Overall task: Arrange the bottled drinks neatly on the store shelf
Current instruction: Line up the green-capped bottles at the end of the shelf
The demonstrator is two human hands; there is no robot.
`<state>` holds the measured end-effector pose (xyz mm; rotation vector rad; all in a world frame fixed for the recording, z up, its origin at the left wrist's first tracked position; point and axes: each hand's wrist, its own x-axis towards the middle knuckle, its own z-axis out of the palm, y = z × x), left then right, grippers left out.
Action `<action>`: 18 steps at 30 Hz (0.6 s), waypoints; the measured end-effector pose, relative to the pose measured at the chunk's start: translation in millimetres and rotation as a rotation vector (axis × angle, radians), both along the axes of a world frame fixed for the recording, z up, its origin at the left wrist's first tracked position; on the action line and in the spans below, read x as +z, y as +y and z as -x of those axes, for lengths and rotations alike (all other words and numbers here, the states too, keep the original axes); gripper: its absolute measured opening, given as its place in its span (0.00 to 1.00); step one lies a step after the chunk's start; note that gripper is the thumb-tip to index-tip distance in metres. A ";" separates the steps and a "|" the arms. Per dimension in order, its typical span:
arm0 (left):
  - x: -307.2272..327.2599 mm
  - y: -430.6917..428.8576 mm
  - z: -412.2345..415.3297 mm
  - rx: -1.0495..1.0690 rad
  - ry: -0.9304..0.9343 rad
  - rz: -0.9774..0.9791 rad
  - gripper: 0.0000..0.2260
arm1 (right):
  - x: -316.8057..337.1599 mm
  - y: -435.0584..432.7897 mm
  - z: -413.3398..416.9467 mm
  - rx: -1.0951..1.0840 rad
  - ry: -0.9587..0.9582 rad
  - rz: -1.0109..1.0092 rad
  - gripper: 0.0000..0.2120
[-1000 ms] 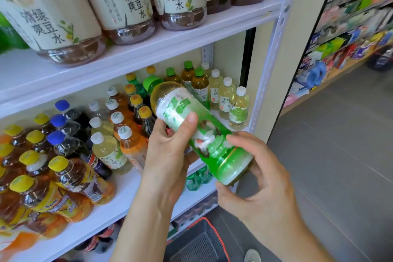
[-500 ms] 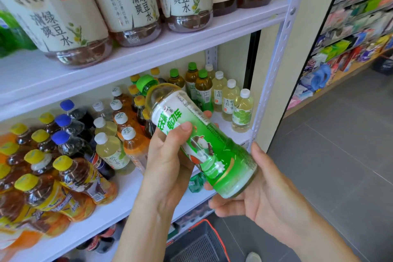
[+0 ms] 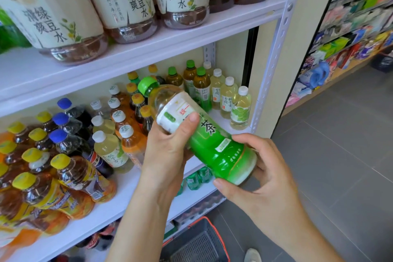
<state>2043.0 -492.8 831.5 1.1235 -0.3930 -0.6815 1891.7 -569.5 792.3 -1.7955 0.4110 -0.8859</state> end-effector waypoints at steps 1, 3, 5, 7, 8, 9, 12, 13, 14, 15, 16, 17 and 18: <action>-1.4 -0.8 -0.2 0.028 0.008 0.016 0.21 | -1.5 0.2 -0.4 -0.018 0.014 0.062 0.31; -1.8 -1.2 -0.6 0.066 0.013 0.044 0.19 | -3.2 0.1 0.0 -0.028 0.035 0.122 0.33; -2.0 -0.8 -0.5 0.068 0.019 0.068 0.18 | -4.7 -0.4 1.7 0.013 0.064 0.068 0.38; -0.1 0.6 0.8 0.050 0.023 0.091 0.19 | -2.0 -3.0 1.0 0.136 0.045 -0.236 0.41; 0.9 1.1 1.5 0.045 0.028 0.094 0.22 | -0.6 -4.9 -0.3 0.203 0.035 -0.422 0.41; 1.2 1.7 2.4 0.041 0.035 0.095 0.26 | 0.0 -6.0 -2.1 0.274 0.031 -0.617 0.39; -0.2 5.1 1.9 0.001 0.037 0.102 0.25 | 1.8 -4.9 -5.4 0.467 0.030 -1.028 0.37; -1.8 6.6 -0.3 -0.032 0.037 0.106 0.24 | 0.3 -3.7 -5.5 0.476 0.020 -1.058 0.35; -2.6 8.5 -2.6 -0.068 0.046 0.109 0.23 | -2.0 -2.6 -5.1 0.465 -0.001 -1.062 0.34; -3.3 10.4 -4.9 -0.098 0.059 0.104 0.25 | -4.3 -1.1 -4.5 0.449 -0.030 -1.055 0.32; -4.5 12.2 -7.7 -0.116 0.065 0.090 0.27 | -5.5 0.9 -4.1 0.431 -0.054 -1.036 0.31; -6.0 14.2 -10.5 -0.118 0.052 0.068 0.27 | -6.1 2.9 -3.8 0.413 -0.068 -1.005 0.30; -7.2 16.2 -13.3 -0.110 0.024 0.041 0.26 | -6.6 4.7 -3.5 0.397 -0.074 -0.968 0.29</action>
